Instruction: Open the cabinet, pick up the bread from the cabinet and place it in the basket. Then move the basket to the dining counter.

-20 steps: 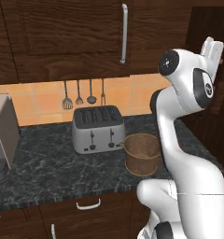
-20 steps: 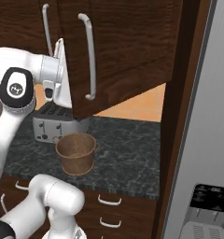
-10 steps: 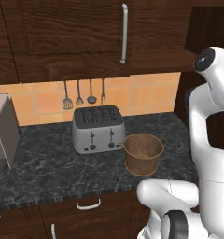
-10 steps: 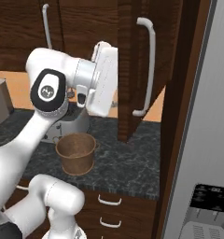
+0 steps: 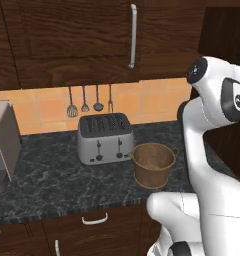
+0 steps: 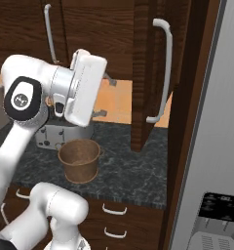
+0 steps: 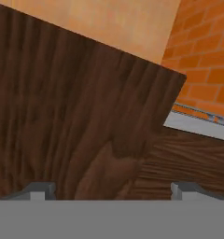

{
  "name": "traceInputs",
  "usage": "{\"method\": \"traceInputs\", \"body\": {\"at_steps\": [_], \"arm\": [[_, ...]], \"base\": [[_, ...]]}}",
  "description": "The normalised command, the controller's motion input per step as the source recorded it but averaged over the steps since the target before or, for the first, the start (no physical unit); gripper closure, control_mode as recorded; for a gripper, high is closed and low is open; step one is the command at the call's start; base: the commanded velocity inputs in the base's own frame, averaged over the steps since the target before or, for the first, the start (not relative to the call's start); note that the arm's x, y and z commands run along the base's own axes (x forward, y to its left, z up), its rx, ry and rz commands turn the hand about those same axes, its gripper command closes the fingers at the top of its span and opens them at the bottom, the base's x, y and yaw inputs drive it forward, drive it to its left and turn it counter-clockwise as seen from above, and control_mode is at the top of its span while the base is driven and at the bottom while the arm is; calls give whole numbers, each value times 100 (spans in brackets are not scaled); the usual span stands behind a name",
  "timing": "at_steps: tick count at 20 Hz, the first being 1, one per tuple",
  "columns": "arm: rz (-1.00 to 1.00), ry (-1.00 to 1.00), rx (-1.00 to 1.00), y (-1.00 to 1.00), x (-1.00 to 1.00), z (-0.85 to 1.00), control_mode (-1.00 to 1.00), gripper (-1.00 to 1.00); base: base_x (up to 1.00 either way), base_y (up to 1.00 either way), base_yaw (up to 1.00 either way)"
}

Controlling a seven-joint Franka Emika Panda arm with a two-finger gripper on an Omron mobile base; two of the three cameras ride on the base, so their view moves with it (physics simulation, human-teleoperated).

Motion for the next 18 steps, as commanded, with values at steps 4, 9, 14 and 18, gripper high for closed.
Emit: {"method": "traceInputs", "body": {"at_steps": [4,9,14,18], "arm": [[12,0,0,100,-7,-4,-100,-100],[40,10,-10,84,-12,13,-100,-100],[61,27,-18,31,-1,14,-100,-100],[64,37,-22,33,0,11,-100,-100]], "base": [[0,0,0],[0,0,0],[0,0,0],[0,0,0]]}}
